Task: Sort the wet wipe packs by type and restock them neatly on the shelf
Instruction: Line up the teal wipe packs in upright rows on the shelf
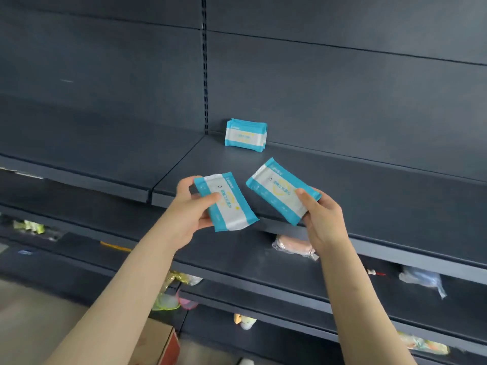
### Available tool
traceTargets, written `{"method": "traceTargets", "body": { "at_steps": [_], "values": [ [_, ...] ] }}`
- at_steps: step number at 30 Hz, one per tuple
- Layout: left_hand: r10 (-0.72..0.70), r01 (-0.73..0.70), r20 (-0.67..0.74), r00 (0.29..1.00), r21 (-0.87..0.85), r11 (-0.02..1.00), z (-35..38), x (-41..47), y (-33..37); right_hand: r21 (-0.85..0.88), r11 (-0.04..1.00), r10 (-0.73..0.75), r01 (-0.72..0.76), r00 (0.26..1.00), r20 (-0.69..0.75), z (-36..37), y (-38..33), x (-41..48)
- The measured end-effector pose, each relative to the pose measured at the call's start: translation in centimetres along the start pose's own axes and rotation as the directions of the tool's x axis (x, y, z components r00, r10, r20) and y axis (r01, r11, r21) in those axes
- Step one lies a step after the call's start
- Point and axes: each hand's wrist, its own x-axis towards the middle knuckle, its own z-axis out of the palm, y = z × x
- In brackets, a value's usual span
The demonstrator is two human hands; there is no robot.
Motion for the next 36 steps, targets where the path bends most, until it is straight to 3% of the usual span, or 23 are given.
{"method": "traceTargets", "body": {
  "at_steps": [6,12,14,18,22,28,33,36],
  "values": [
    [0.058,-0.056,-0.19,0.98,0.019,0.998,1.0,9.1,1.8,-0.082,0.996,-0.041,0.043,0.999,0.021,3.1,0.4,10.6],
    [0.175,-0.092,-0.249,0.953,0.311,0.946,0.0,15.8,2.5,-0.172,0.982,-0.064,0.072,0.996,0.054,6.7,0.2,18.9],
    [0.178,-0.087,-0.253,0.951,0.334,0.939,-0.4,17.1,2.6,-0.217,0.973,-0.075,0.083,0.996,0.043,8.0,0.3,20.8],
    [0.162,-0.096,-0.192,0.968,0.316,0.944,-0.9,19.3,2.9,-0.246,0.967,-0.061,0.068,0.998,0.036,10.0,1.0,23.9],
    [0.135,-0.128,-0.008,0.991,0.283,0.951,-1.4,21.9,3.0,-0.236,0.969,-0.063,0.066,0.998,0.023,11.5,1.7,25.7],
    [0.2,-0.245,0.152,0.968,0.392,0.887,-0.8,26.6,3.4,-0.228,0.972,-0.068,0.059,0.997,-0.031,12.5,2.9,27.4],
    [0.292,-0.336,0.168,0.941,0.397,0.854,0.5,30.1,3.2,-0.161,0.981,-0.112,0.104,0.993,-0.045,12.4,3.4,27.0],
    [0.345,-0.378,0.159,0.925,0.459,0.804,1.3,31.7,2.8,-0.243,0.953,-0.185,0.178,0.983,-0.009,12.0,4.0,26.8]
  ]
}}
